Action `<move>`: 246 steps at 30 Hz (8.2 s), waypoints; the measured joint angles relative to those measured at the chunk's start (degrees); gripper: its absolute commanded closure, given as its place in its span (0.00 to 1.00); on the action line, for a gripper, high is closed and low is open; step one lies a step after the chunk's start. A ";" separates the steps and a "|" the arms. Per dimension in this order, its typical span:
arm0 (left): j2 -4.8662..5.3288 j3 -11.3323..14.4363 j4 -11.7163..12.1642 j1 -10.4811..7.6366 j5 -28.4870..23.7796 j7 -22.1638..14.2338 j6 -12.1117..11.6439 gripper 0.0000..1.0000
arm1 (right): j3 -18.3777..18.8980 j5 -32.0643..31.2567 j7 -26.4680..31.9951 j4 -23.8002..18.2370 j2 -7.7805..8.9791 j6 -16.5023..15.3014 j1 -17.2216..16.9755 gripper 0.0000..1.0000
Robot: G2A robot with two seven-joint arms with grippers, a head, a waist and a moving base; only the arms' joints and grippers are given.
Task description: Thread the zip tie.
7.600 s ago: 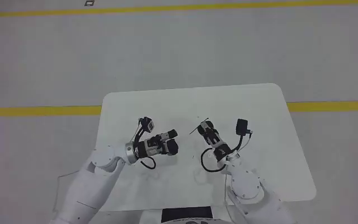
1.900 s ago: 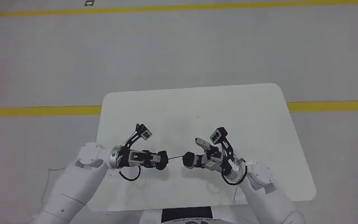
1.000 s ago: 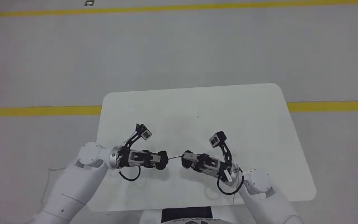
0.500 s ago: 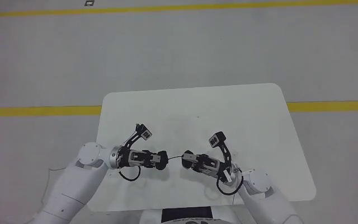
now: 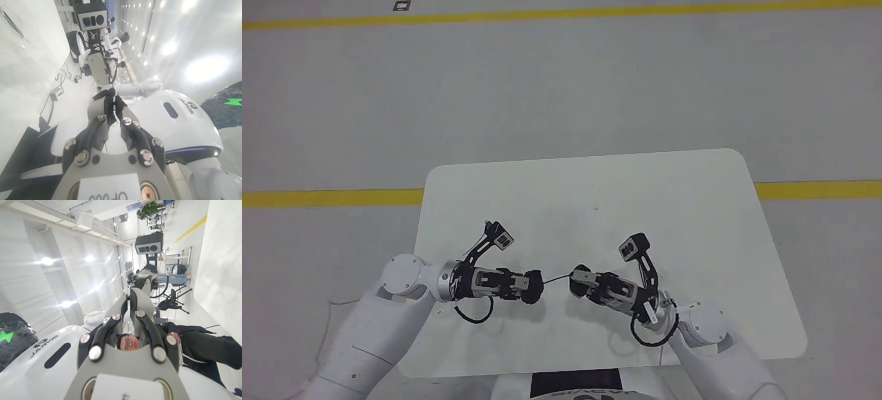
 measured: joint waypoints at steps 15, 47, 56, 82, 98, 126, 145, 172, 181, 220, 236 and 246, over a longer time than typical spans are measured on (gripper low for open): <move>0.00 0.00 0.00 0.00 0.00 0.00 0.00 0.00 | -0.01 0.70 -1.43 -0.22 0.34 -0.82 -0.33 1.00; -0.42 5.07 2.50 -3.01 -2.52 0.89 -2.80 0.00 | -4.12 -1.72 -4.19 -1.34 0.44 -3.67 0.64 1.00; -0.42 5.99 0.94 -2.92 -1.06 3.86 -2.56 0.00 | -4.88 -6.09 -9.85 -2.86 0.44 -4.49 0.36 1.00; -0.21 6.70 -0.07 -3.17 1.04 7.82 -2.43 0.01 | -5.69 -13.35 -14.34 -4.81 0.93 -3.06 0.53 1.00; 0.51 5.89 -0.38 -2.44 3.53 9.06 -2.10 0.76 | -4.61 -19.03 -13.13 -6.54 2.00 -0.44 -0.09 1.00; 1.01 6.33 0.17 -2.47 3.57 11.08 -2.88 0.94 | -4.93 -20.29 -14.53 -6.98 2.97 0.83 -0.49 1.00; 1.30 6.73 0.13 -2.61 3.56 11.34 -3.06 0.97 | -6.14 -19.63 -13.75 -6.30 3.38 0.62 0.50 1.00; 1.78 6.77 -0.11 -2.52 3.82 10.77 -3.12 1.00 | -6.27 -18.99 -15.12 -6.47 4.01 0.27 0.52 0.00; 2.47 5.54 0.50 -3.31 4.35 5.72 -2.65 1.00 | -4.97 -14.21 -9.93 -5.10 4.53 -1.19 1.13 0.00; 3.82 4.88 -0.33 -4.14 7.95 2.16 -1.04 1.00 | -8.22 -12.22 -8.09 -1.88 4.48 -0.26 3.90 0.70; 3.82 4.88 -0.33 -4.14 7.95 2.16 -1.04 1.00 | -10.00 -12.15 -6.62 -0.90 4.56 -1.70 5.15 0.82; 3.82 4.88 -0.33 -4.14 7.95 2.16 -1.04 1.00 | -11.15 -12.80 -6.11 -0.97 4.65 -1.21 5.74 0.88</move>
